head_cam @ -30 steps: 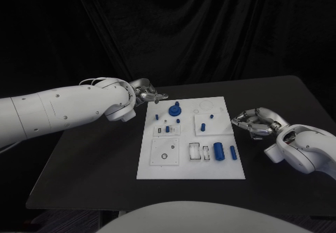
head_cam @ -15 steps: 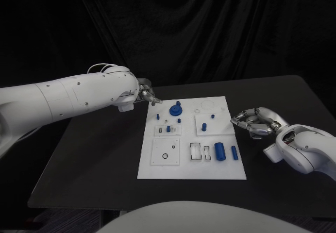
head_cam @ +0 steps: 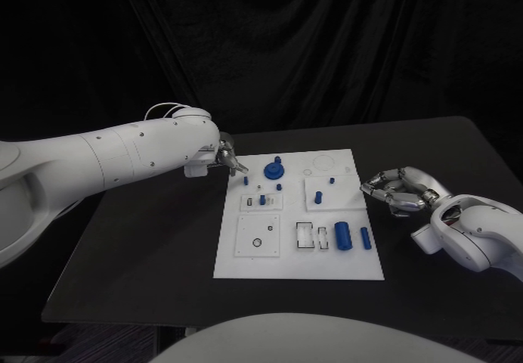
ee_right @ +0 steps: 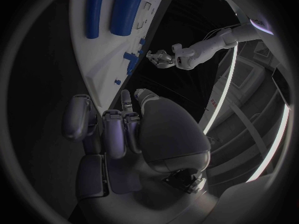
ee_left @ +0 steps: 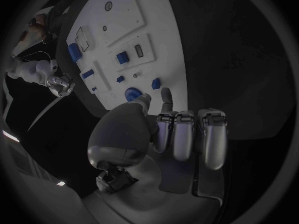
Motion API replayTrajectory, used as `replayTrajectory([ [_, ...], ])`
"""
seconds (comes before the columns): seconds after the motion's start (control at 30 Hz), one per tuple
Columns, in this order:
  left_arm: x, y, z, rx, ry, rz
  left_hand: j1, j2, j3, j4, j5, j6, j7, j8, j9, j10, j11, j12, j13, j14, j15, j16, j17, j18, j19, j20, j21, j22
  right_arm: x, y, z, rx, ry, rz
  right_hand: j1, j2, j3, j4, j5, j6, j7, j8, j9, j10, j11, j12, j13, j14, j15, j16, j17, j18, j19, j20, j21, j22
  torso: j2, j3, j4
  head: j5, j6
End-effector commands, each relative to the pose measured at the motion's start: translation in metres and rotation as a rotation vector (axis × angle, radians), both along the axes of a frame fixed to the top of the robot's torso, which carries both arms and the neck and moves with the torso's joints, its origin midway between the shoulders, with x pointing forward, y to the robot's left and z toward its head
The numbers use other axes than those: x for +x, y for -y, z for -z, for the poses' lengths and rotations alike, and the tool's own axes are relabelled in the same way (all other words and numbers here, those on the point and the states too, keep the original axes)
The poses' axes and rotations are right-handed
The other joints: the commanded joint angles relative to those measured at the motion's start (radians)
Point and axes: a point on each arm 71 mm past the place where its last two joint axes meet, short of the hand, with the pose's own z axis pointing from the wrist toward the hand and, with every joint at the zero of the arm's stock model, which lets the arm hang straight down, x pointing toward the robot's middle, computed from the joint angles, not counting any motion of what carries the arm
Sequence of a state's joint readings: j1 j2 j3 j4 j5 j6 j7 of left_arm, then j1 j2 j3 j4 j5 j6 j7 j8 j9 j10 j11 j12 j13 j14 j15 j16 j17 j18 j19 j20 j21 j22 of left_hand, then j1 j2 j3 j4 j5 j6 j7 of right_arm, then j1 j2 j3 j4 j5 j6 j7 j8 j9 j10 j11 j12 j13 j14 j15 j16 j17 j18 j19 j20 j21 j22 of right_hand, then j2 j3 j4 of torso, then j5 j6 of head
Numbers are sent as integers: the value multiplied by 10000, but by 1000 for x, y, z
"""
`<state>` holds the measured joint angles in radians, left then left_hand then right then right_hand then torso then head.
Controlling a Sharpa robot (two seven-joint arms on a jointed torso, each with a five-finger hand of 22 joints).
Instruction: Assemble the parts on the task board
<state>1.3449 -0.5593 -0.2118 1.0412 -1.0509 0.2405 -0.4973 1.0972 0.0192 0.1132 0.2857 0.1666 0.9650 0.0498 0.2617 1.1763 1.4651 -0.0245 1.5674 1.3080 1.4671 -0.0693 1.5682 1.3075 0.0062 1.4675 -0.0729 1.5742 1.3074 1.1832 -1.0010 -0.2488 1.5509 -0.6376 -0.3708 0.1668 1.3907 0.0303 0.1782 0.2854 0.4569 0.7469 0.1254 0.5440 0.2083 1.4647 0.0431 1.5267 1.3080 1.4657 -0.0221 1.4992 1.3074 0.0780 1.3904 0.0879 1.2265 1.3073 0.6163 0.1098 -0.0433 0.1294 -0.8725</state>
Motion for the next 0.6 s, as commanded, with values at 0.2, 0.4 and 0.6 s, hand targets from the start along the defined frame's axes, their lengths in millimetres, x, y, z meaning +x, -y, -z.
replayTrajectory([
  [0.2, -3, 3, 6, -49, -181, 265, -138, 73, -147, -9, 28, 70, 22, -244, -175, 1057, 82, 34, 2628, 1037, 90, 26, 2633, -62, 1033, 88, -34, 2634, 0, -2, 0, 7, 70, -46, 31, -37, 26, 12, 62, -3, -27, 69, -10, 136, 37, 34, 1826, 649, 29, 30, 1674, 44, 60, 24, 5, 1503, 59, -19, -55, 84, -1],
  [0.4, -3, 4, 11, -229, -67, 278, -136, 107, -190, -24, 85, 60, 49, -429, -348, 1057, 105, 34, 2628, 1037, 106, 26, 2633, -62, 1033, 100, -34, 2634, 0, -2, 1, 2, 42, -49, 37, -30, 35, 13, 74, -5, -27, 71, -12, 119, 36, 26, 1810, 646, 28, 25, 1666, 45, 60, 23, 1, 1502, 45, 13, -32, 31, -1],
  [0.6, -3, 7, 13, -462, 174, 319, -98, 167, -241, -38, 214, 7, 125, -812, -726, 1057, 165, 34, 2628, 1037, 152, 26, 2633, -62, 1033, 141, -34, 2634, -1, 0, 1, -18, -1, -24, 38, -28, 37, 13, 76, -5, -27, 71, -12, 118, 36, 26, 1809, 646, 28, 25, 1666, 45, 60, 23, 0, 1503, 47, 8, -30, -3, -1],
])
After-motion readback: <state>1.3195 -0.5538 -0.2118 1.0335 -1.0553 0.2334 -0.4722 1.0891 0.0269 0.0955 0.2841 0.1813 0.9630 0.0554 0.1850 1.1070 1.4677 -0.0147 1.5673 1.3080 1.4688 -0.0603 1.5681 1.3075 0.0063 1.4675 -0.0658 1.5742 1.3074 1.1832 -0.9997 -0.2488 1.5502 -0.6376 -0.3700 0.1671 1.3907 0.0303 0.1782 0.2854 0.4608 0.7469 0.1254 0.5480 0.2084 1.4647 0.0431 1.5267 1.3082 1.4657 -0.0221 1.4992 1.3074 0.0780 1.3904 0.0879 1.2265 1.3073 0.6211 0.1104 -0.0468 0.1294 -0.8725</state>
